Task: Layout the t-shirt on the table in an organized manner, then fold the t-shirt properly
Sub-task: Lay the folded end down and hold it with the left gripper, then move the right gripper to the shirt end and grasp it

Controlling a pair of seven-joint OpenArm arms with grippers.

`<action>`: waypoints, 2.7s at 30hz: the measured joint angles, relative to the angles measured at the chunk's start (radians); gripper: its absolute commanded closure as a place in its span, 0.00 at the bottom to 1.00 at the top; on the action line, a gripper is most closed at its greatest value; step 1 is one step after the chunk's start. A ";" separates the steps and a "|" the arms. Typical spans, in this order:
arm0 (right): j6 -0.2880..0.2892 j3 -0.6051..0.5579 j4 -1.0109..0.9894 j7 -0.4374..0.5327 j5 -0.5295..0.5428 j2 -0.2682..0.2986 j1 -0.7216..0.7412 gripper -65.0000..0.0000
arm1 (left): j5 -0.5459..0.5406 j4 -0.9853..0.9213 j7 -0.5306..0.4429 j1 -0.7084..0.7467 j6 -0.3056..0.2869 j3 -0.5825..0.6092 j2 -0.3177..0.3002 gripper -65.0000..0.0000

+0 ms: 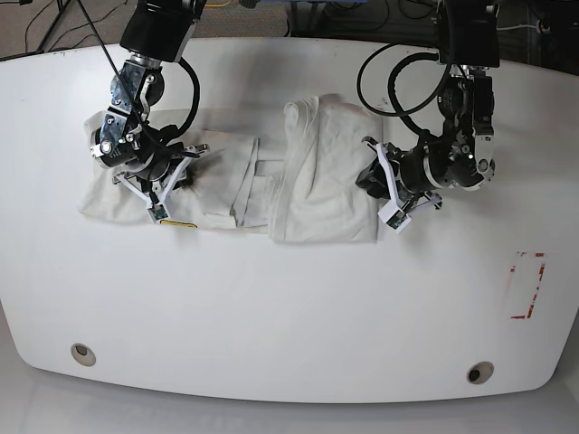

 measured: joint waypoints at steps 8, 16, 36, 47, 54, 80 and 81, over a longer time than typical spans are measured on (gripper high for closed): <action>0.000 0.000 0.000 0.000 0.000 0.000 0.001 0.83 | -0.002 -0.087 -0.012 -0.004 0.000 0.003 0.003 0.80; 0.000 -0.002 0.049 -0.031 -0.014 -0.003 0.015 0.40 | -0.051 -0.229 -0.146 -0.018 -0.011 0.001 -0.005 0.79; 0.000 0.299 0.365 -0.346 0.153 -0.029 0.172 0.00 | -0.110 -0.359 -0.225 -0.068 -0.042 0.005 -0.076 0.79; 0.001 0.480 0.144 -0.402 0.340 0.074 0.230 0.00 | -0.124 -0.444 -0.257 -0.117 -0.049 0.003 -0.127 0.79; -0.001 0.545 -0.049 -0.408 0.418 0.102 0.218 0.00 | -0.125 -0.444 -0.261 -0.114 -0.049 0.002 -0.150 0.79; 0.003 0.491 -0.110 -0.349 0.455 0.046 0.072 0.00 | -0.118 -0.443 -0.262 -0.114 -0.049 0.002 -0.150 0.79; 0.002 0.484 -0.109 -0.340 0.457 0.039 0.072 0.00 | -0.118 -0.443 -0.262 -0.114 -0.049 0.006 -0.150 0.79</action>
